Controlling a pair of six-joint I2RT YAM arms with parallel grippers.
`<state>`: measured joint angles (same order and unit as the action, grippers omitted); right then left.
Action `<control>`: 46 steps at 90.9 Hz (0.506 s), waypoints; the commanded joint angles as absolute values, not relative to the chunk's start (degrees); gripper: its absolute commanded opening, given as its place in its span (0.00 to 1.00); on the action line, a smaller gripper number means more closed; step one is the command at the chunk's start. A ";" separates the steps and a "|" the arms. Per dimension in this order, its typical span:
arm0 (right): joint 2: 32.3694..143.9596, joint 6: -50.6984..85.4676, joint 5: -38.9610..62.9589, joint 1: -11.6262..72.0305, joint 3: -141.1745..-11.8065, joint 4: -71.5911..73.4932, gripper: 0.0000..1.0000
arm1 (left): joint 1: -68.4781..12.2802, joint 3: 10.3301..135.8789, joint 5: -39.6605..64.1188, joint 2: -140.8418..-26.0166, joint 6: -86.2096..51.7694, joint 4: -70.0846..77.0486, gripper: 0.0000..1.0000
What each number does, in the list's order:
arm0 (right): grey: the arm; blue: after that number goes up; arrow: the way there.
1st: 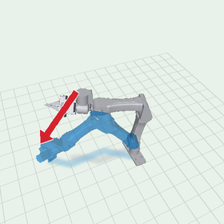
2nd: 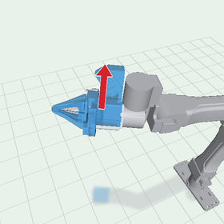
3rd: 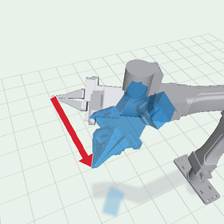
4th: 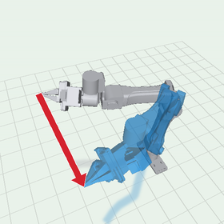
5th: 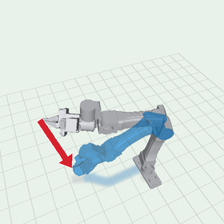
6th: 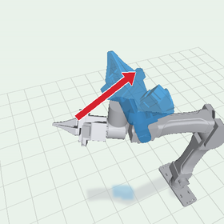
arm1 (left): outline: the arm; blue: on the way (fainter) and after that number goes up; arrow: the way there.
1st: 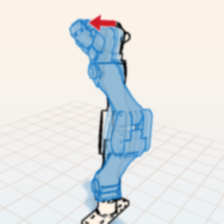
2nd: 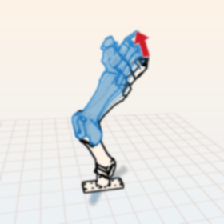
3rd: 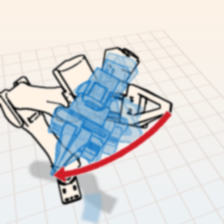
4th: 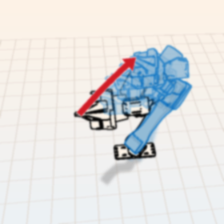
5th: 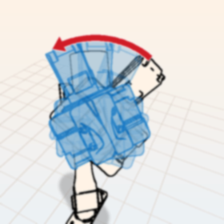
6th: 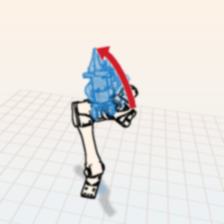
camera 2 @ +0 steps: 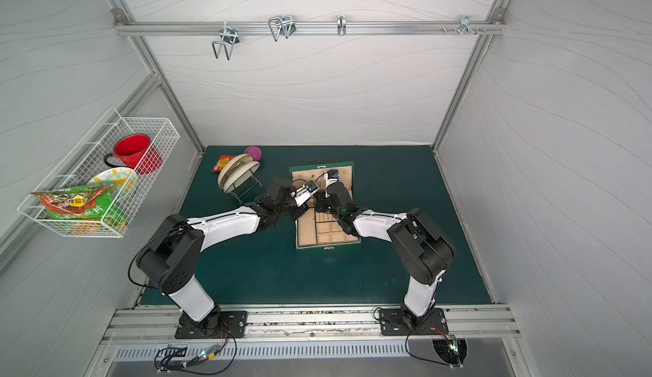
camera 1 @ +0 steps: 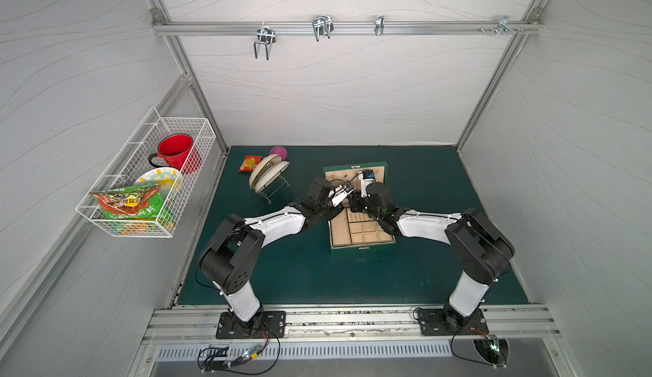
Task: Put jewelry chain into jewelry box
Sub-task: Adjust the necklace at the jewelry box clasp.
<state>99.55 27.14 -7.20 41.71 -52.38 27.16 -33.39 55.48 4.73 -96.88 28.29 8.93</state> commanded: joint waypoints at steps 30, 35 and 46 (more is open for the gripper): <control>86.31 27.22 -8.37 41.78 -44.62 25.08 0.59 | -33.60 56.83 6.84 -96.40 23.49 11.12 0.00; 84.71 27.15 -9.17 41.48 -43.52 25.18 0.60 | -33.55 57.30 6.85 -96.69 22.65 11.25 0.00; 81.30 26.97 -9.33 40.27 -41.87 23.86 0.65 | -33.49 58.21 6.45 -97.31 21.10 11.20 0.00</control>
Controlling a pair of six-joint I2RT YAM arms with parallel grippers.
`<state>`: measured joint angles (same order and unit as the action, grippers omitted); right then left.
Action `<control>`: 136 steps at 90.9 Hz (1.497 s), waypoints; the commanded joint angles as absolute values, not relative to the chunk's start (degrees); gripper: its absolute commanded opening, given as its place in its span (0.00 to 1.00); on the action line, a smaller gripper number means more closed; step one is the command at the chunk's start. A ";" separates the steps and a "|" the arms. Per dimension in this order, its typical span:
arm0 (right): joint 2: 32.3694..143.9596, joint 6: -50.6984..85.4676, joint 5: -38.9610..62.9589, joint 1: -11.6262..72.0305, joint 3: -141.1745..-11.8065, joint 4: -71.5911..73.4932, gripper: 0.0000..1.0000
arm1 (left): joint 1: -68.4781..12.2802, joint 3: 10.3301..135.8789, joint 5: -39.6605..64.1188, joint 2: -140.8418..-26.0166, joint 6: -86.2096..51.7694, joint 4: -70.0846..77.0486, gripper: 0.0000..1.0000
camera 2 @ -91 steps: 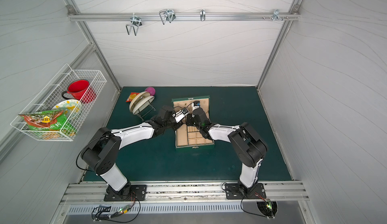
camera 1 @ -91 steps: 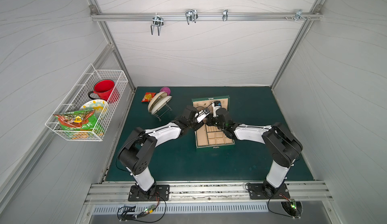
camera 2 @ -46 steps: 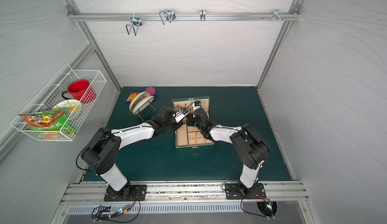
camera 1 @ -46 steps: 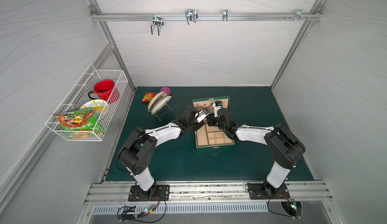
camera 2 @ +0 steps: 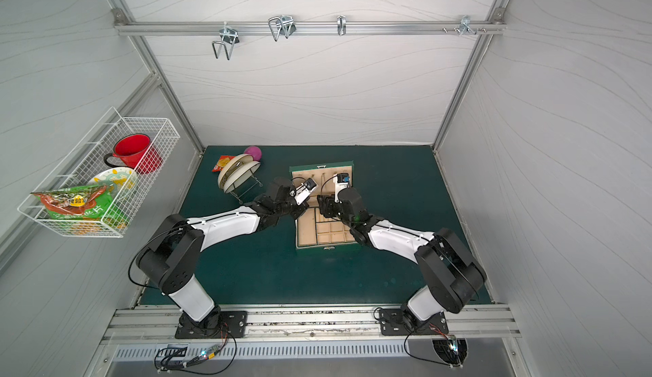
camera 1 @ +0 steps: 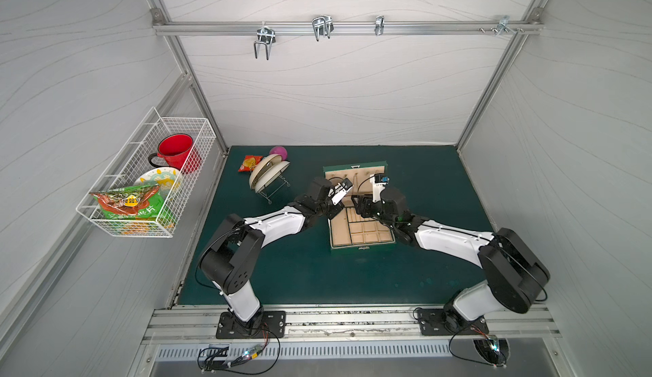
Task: Put jewelry chain into jewelry box
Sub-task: Adjust the necklace at the jewelry box clasp.
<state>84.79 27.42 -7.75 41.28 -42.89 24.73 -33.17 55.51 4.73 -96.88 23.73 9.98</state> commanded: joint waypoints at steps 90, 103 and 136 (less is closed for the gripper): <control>90.61 23.61 -0.45 36.11 -50.85 18.12 0.47 | -31.28 60.07 11.32 -94.79 1.41 12.23 0.38; 93.57 22.39 -3.06 37.18 -52.86 18.09 0.43 | -31.21 60.55 11.35 -96.02 0.98 12.20 0.36; 98.39 19.11 -10.17 39.12 -56.88 17.05 0.36 | -31.13 60.71 11.98 -97.51 1.98 13.07 0.36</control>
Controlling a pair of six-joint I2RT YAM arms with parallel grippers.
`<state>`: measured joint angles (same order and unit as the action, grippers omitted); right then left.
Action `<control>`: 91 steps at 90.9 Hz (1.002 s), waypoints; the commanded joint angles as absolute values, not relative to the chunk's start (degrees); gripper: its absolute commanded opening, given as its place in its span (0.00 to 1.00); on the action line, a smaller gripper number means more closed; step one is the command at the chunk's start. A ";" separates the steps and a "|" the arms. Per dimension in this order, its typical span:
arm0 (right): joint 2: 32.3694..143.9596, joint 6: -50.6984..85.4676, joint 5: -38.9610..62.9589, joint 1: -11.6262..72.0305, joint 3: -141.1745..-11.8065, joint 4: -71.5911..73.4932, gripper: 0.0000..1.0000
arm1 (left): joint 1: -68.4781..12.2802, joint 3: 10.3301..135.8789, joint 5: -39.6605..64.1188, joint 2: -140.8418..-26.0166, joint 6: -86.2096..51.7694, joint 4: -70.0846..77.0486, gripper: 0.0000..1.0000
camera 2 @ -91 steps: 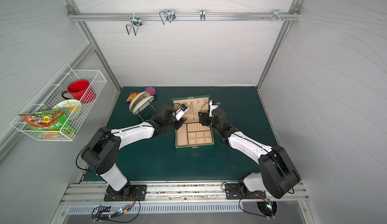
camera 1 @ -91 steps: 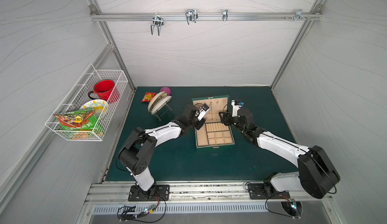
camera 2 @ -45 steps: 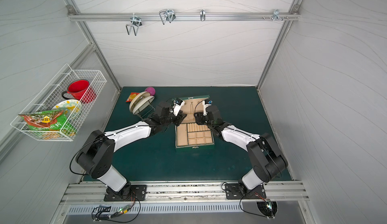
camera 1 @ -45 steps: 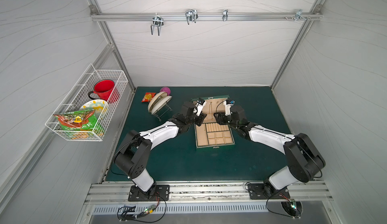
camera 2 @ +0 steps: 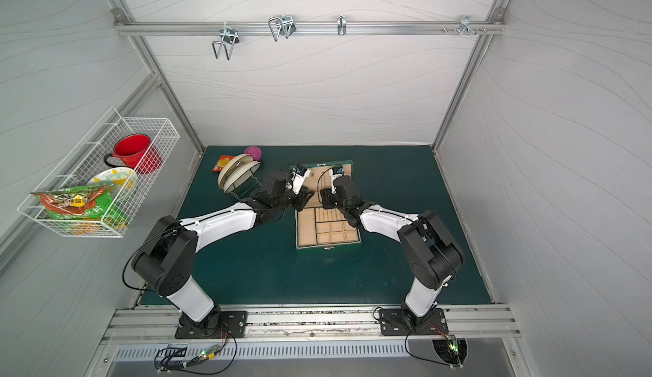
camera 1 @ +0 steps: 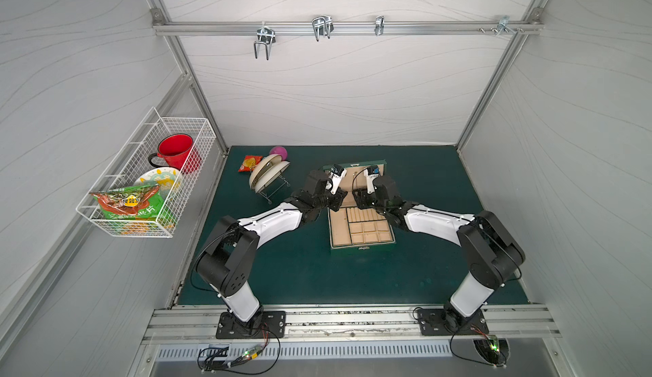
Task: Put jewelry chain into jewelry box
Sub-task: Adjust the necklace at the jewelry box clasp.
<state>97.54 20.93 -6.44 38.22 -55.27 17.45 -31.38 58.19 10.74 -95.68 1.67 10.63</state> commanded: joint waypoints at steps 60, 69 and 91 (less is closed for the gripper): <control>99.34 18.63 -18.00 39.91 -58.89 13.72 0.20 | -31.06 60.74 11.93 -97.92 2.00 13.12 0.34; 98.36 18.61 -18.81 39.90 -58.30 13.55 0.19 | -31.09 60.73 11.86 -97.83 2.03 13.16 0.34; 96.88 19.26 -19.08 39.31 -57.28 13.10 0.19 | -31.04 60.51 11.63 -97.48 2.04 13.03 0.34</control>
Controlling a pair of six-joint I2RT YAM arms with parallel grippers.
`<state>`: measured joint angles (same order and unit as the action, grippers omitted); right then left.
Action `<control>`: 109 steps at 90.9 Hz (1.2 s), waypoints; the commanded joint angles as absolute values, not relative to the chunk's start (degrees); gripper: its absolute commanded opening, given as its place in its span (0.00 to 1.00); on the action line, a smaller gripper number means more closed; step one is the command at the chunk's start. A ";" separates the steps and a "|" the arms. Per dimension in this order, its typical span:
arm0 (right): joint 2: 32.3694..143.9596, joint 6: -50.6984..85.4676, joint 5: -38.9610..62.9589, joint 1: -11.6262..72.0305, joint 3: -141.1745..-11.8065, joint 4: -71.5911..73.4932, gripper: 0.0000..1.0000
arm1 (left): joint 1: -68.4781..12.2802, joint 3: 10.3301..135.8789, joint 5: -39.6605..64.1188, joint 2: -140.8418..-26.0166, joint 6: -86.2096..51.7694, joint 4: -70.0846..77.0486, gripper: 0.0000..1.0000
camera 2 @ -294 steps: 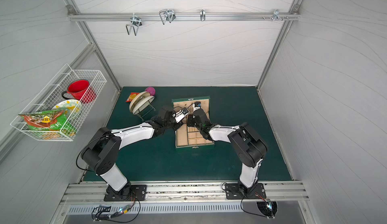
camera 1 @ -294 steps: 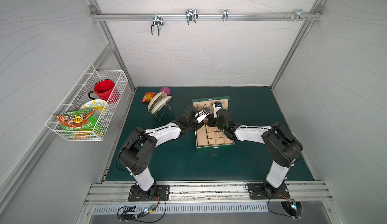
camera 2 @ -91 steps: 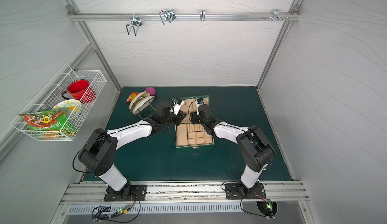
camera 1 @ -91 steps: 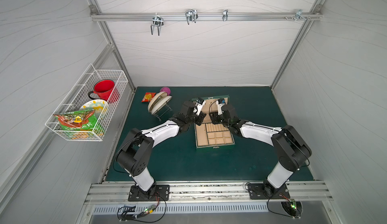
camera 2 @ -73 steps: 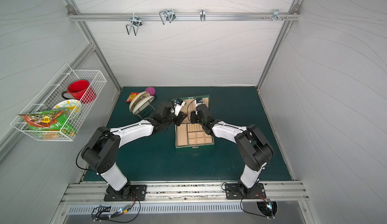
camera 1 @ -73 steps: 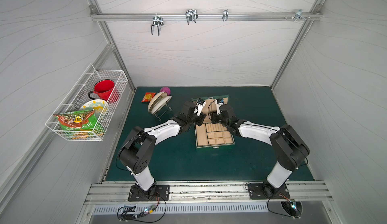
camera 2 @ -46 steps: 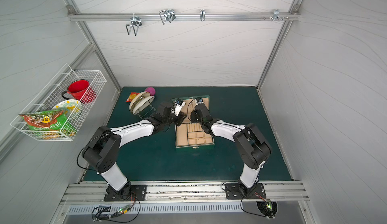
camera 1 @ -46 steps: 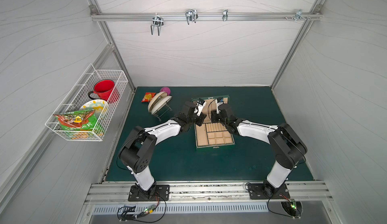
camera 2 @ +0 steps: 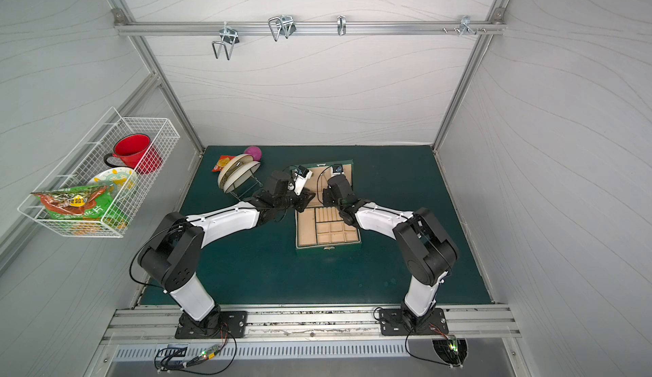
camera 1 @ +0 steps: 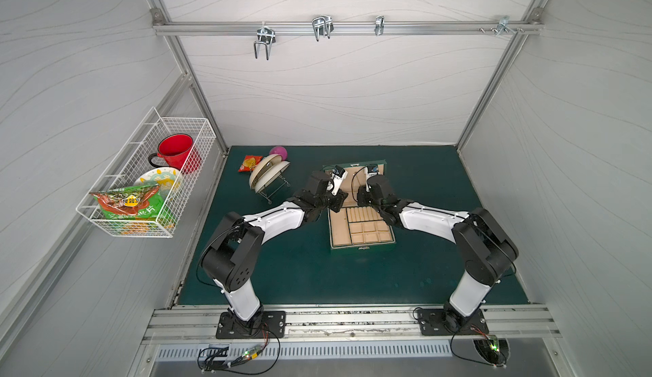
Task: Put jewelry chain into jewelry box
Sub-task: Adjust the necklace at the jewelry box clasp.
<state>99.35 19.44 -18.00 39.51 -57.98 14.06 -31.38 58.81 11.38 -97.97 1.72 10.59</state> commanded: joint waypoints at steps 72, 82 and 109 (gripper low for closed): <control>91.43 26.23 -2.46 35.35 -54.94 11.01 0.31 | -29.53 59.54 15.81 -96.46 -4.69 15.82 0.34; 92.72 25.97 -1.40 35.39 -56.24 11.03 0.30 | -29.53 59.92 15.60 -96.68 -6.53 16.39 0.33; 96.61 25.75 -1.28 35.25 -58.98 12.02 0.27 | -29.62 61.52 16.28 -98.79 -10.80 17.75 0.26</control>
